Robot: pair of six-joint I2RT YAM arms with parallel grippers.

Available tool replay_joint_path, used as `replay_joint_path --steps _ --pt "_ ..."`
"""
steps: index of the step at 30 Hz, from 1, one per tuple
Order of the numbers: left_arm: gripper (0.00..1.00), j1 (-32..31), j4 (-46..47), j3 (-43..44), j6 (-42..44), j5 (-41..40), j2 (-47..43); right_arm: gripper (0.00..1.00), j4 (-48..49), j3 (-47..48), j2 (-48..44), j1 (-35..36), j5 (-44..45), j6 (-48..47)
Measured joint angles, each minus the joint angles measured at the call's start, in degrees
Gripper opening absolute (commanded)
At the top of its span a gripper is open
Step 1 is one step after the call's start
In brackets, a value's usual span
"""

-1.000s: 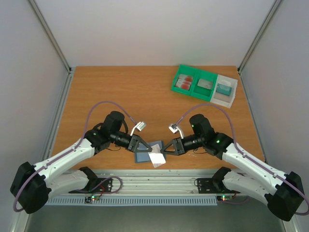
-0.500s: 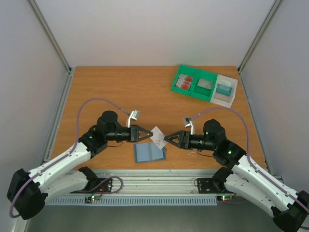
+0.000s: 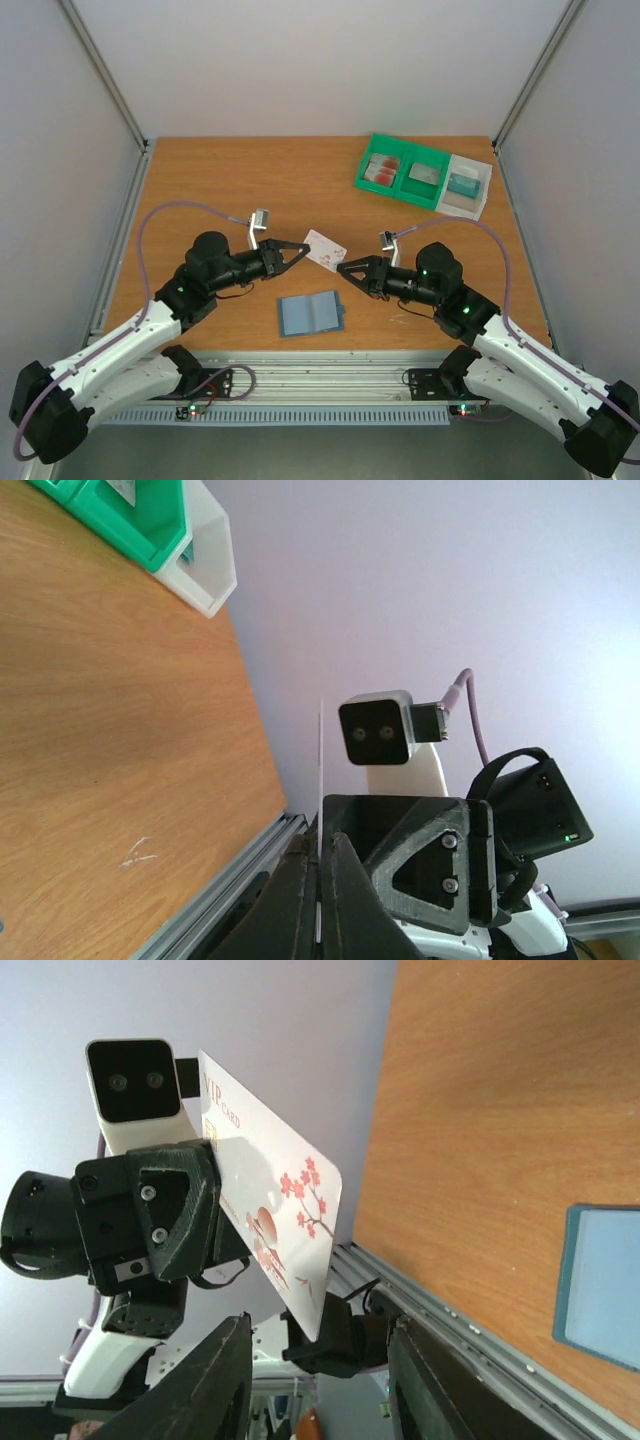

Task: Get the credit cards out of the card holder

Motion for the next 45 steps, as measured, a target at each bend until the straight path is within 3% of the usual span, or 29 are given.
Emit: replay_joint_path --steps 6,13,17,19,22,28,30,37,45 --pt "0.0 0.0 3.1 -1.1 -2.4 -1.0 0.3 0.22 4.1 0.0 2.6 0.5 1.0 1.9" --pt "0.0 0.0 5.3 -2.6 -4.5 -1.9 1.1 0.14 6.2 0.0 3.2 1.1 2.2 3.2" --pt "0.0 0.0 7.1 -2.7 -5.0 -2.4 1.7 0.01 6.4 0.0 3.2 1.2 3.0 3.8" --pt "0.14 0.0 8.0 -2.7 -5.1 -2.7 2.3 0.01 6.9 0.0 3.2 1.2 3.5 4.1" --pt "0.43 0.0 8.8 -2.9 -5.3 -2.8 3.3 0.01 7.0 0.0 2.5 1.2 4.0 3.5" --pt "0.77 0.0 9.0 -3.4 -3.7 -2.4 3.9 0.01 0.8 0.6 -0.6 1.5 6.6 -0.9" --pt "0.96 0.0 8.4 -3.4 -2.1 -2.6 3.8 0.01 -1.5 0.8 -1.8 1.5 7.3 -2.6" --pt "0.99 0.0 -5.4 0.6 8.4 -3.7 3.7 0.01 -12.9 6.0 -3.0 1.5 11.5 -10.3" --pt "0.99 0.0 -21.9 3.2 19.6 -7.5 4.1 0.01 -20.1 16.8 6.1 -1.4 13.6 -19.5"
